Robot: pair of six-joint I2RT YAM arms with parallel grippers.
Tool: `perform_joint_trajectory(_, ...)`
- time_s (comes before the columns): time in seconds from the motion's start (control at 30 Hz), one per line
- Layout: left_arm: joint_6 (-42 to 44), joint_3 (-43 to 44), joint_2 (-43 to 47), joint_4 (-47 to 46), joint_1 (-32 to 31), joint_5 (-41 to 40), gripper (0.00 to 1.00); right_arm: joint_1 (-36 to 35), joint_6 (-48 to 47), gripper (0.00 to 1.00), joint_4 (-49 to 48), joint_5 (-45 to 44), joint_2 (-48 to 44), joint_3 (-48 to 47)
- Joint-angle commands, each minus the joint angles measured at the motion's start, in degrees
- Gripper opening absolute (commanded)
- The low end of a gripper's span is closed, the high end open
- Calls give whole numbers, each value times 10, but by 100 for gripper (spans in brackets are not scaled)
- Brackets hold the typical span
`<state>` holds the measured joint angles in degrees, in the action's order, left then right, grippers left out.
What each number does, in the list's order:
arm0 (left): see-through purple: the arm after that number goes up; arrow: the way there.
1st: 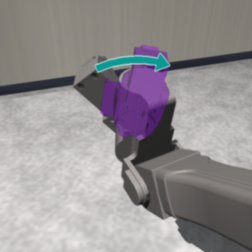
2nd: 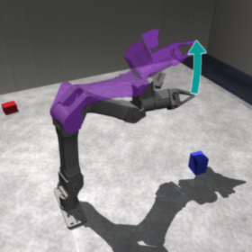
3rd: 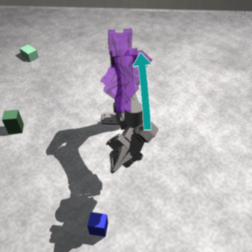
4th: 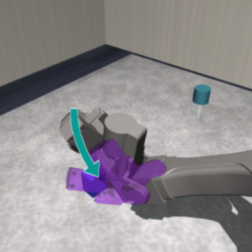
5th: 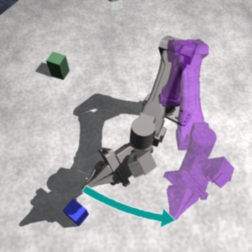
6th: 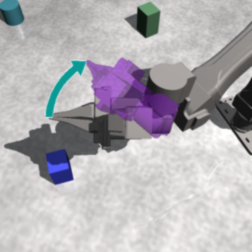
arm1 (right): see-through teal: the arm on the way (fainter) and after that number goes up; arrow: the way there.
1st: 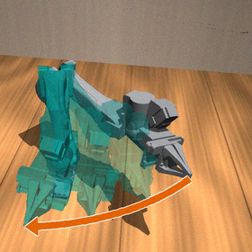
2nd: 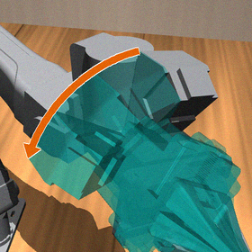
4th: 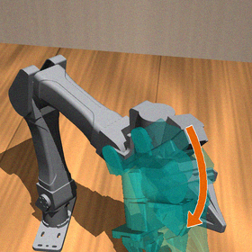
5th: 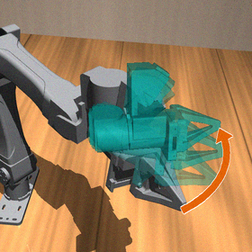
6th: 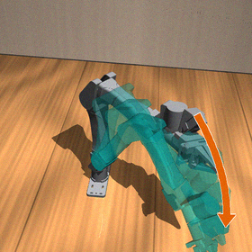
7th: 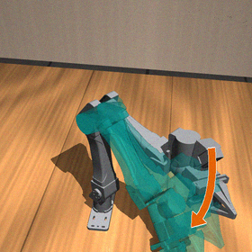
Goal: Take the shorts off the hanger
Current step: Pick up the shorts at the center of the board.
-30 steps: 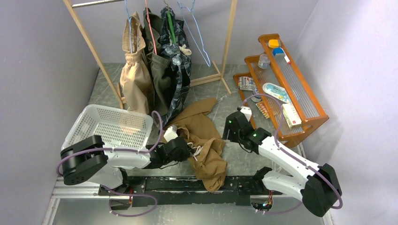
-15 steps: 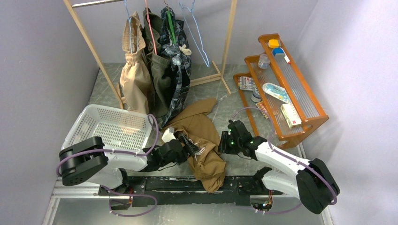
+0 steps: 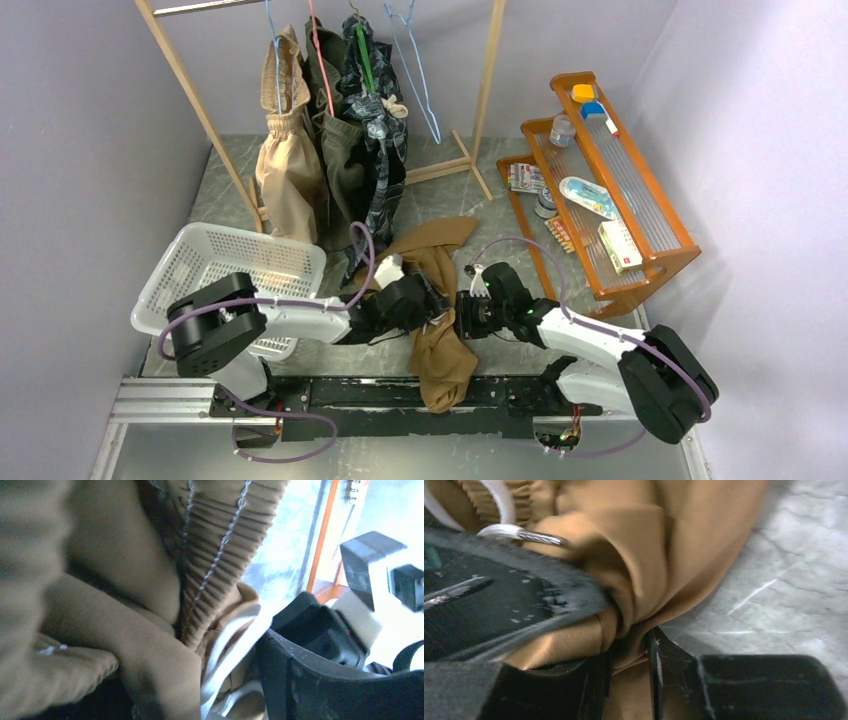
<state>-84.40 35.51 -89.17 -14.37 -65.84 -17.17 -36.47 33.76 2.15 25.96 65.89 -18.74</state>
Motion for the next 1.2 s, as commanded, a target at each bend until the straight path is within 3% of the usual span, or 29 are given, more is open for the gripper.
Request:
perform_joint_trajectory(0.0,18,59,-21,100,-6,-28,72,-46,37,34,-76,-16,-64,21)
perform_joint_trajectory(0.07,19,15,-14,9,-7,-17,62,-52,60,36,-112,-16,-89,37)
perform_joint_trajectory(0.17,20,-39,6,-66,-7,-13,38,-53,98,36,-164,6,-92,51)
perform_joint_trajectory(0.27,42,-42,35,-30,-7,-14,10,-54,110,35,-142,-18,-102,52)
perform_joint_trajectory(0.3,56,-36,47,-7,-7,-12,7,-54,107,35,-126,-40,-113,51)
perform_joint_trajectory(0.6,195,-32,225,112,-28,-42,7,-52,75,48,105,-316,-269,-43)
perform_joint_trajectory(0.73,267,-9,321,197,-29,-43,7,-52,71,54,161,-413,-305,-74)
perform_joint_trajectory(0.9,318,102,407,403,-30,-57,7,-52,63,55,184,-470,-317,-94)
perform_joint_trajectory(1.07,307,178,491,539,-32,-106,7,-52,55,55,170,-481,-310,-100)
perform_joint_trajectory(1.17,259,204,538,609,-32,-155,7,-51,57,55,162,-479,-296,-104)
